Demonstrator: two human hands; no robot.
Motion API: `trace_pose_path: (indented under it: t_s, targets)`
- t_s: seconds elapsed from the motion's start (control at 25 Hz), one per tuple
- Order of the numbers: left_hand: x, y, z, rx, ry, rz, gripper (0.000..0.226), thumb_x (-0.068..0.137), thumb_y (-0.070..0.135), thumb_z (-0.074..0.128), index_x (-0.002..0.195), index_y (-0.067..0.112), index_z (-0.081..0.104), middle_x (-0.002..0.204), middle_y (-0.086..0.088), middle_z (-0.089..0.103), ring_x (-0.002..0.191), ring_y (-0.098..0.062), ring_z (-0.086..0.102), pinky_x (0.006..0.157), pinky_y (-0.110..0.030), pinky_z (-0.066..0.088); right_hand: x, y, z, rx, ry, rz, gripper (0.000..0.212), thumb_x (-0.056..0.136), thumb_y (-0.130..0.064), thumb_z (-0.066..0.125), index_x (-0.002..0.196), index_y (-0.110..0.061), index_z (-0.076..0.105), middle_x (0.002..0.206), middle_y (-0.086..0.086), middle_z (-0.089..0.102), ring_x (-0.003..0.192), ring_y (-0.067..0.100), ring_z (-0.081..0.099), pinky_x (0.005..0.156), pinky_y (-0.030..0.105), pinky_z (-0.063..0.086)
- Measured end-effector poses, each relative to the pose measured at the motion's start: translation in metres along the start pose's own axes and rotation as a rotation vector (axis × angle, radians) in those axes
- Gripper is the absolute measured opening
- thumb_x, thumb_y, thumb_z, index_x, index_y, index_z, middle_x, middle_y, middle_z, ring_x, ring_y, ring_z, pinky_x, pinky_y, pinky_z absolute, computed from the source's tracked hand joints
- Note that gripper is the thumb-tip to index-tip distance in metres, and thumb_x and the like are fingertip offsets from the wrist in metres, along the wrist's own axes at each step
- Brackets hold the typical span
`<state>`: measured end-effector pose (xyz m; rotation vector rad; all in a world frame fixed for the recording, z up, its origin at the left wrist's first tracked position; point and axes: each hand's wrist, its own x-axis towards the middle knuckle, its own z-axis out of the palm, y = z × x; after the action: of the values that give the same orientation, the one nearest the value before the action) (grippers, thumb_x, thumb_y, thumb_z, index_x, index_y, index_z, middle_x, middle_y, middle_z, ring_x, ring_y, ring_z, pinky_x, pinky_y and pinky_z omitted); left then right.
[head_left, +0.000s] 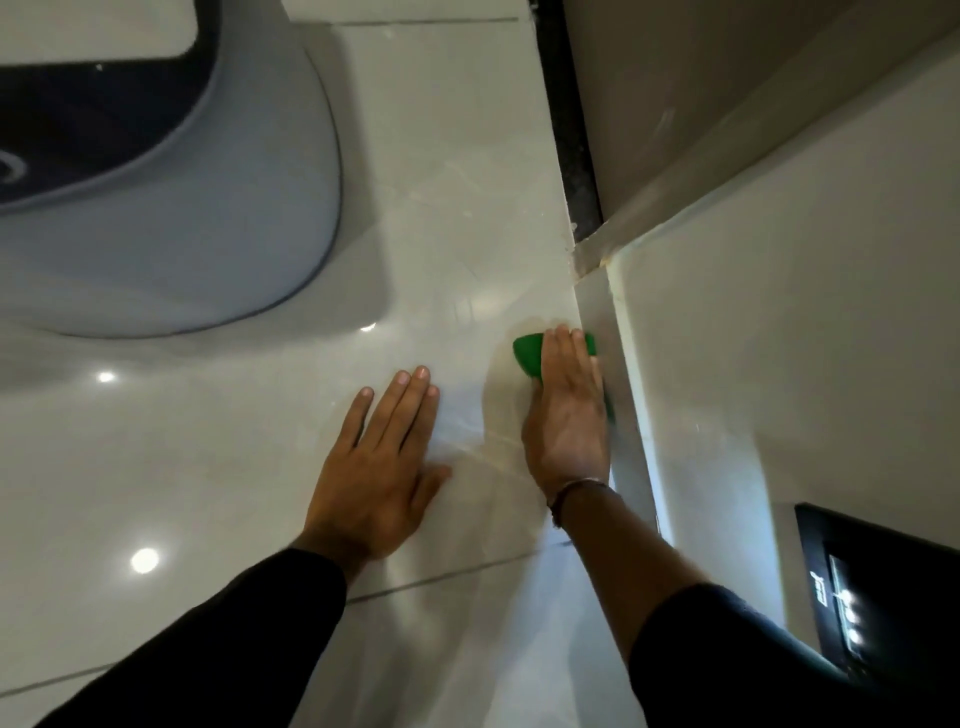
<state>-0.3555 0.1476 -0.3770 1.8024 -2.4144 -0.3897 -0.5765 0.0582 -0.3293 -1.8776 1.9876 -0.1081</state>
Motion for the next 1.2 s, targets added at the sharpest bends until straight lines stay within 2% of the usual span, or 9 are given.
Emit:
trace_pose_path:
  t_s: [0.28,0.48,0.6,0.72,0.8,0.88,1.0,1.12,1.2]
  targets:
    - [-0.003,0.001,0.003,0.011,0.020,0.003,0.080,0.113,0.053,0.036,0.176,0.009,0.015,0.187,-0.011,0.013,0.174,-0.029,0.011,0.138,-0.056,0.019,-0.112,0.038,-0.004,0.009,-0.064,0.027,0.091,0.082,0.023,0.042,0.162,-0.014,0.018,0.171,0.001,0.014,0.158,0.014,0.003,0.126,0.051,0.018]
    - [-0.003,0.000,0.001,0.025,-0.003,0.015,0.079,0.113,0.053,0.033,0.176,0.008,0.015,0.187,-0.012,0.013,0.174,-0.030,0.010,0.139,-0.057,0.019,-0.047,0.012,-0.006,0.009,-0.022,-0.010,0.068,0.097,0.009,0.041,0.160,-0.009,0.024,0.169,0.009,0.021,0.157,0.020,0.011,0.128,0.044,0.011]
    - [-0.002,0.001,0.001,0.047,-0.017,0.018,0.079,0.114,0.053,0.031,0.176,0.007,0.016,0.187,-0.013,0.014,0.173,-0.031,0.011,0.138,-0.057,0.020,-0.032,0.010,-0.004,0.004,0.006,-0.028,0.068,0.098,0.009,0.042,0.161,-0.010,0.022,0.169,0.006,0.019,0.157,0.017,0.007,0.128,0.038,0.006]
    - [-0.002,0.001,-0.001,0.067,-0.032,0.014,0.079,0.114,0.054,0.028,0.176,0.007,0.017,0.186,-0.015,0.015,0.173,-0.033,0.014,0.138,-0.057,0.021,-0.097,0.032,0.000,-0.003,0.015,-0.005,0.080,0.090,0.019,0.041,0.161,-0.011,0.020,0.170,0.005,0.015,0.158,0.017,0.004,0.128,0.044,0.012]
    - [-0.003,0.002,-0.003,0.082,-0.047,0.005,0.078,0.114,0.054,0.027,0.175,0.006,0.018,0.186,-0.015,0.017,0.173,-0.034,0.015,0.137,-0.058,0.023,-0.161,0.053,0.000,-0.001,-0.001,-0.017,0.076,0.083,0.016,0.039,0.156,-0.002,0.030,0.168,0.009,0.021,0.157,0.021,0.010,0.124,0.050,0.021]
    - [0.000,0.003,-0.005,0.083,-0.068,-0.003,0.078,0.114,0.054,0.028,0.175,0.005,0.020,0.185,-0.016,0.019,0.172,-0.034,0.017,0.137,-0.059,0.024,-0.211,0.075,0.002,-0.015,-0.026,-0.038,0.069,0.079,0.000,0.035,0.147,0.007,0.040,0.170,0.004,0.017,0.157,0.016,0.006,0.120,0.041,0.022]
    - [0.001,0.004,-0.021,0.090,-0.106,0.008,0.079,0.113,0.053,0.035,0.173,0.002,0.027,0.183,-0.018,0.025,0.170,-0.036,0.025,0.136,-0.059,0.028,-0.242,0.082,-0.003,-0.066,-0.084,-0.012,0.071,0.070,-0.012,0.030,0.138,0.004,0.039,0.171,-0.009,-0.002,0.155,0.005,-0.009,0.118,0.024,0.011]
    - [-0.016,0.000,-0.060,0.078,-0.134,0.001,0.080,0.110,0.053,0.040,0.171,0.001,0.033,0.181,-0.020,0.031,0.167,-0.037,0.032,0.134,-0.059,0.032,-0.247,0.070,-0.018,-0.006,-0.068,0.107,0.066,0.071,0.009,0.040,0.134,0.014,0.055,0.150,0.024,0.047,0.151,0.014,0.017,0.115,0.027,0.022]
    - [-0.040,-0.001,-0.098,0.064,-0.133,-0.036,0.080,0.108,0.052,0.043,0.170,0.002,0.035,0.180,-0.018,0.032,0.167,-0.036,0.033,0.134,-0.058,0.031,-0.244,0.053,-0.040,0.054,-0.043,0.216,0.064,0.073,0.026,0.052,0.135,0.011,0.052,0.137,0.034,0.057,0.141,0.032,0.039,0.114,0.024,0.025]
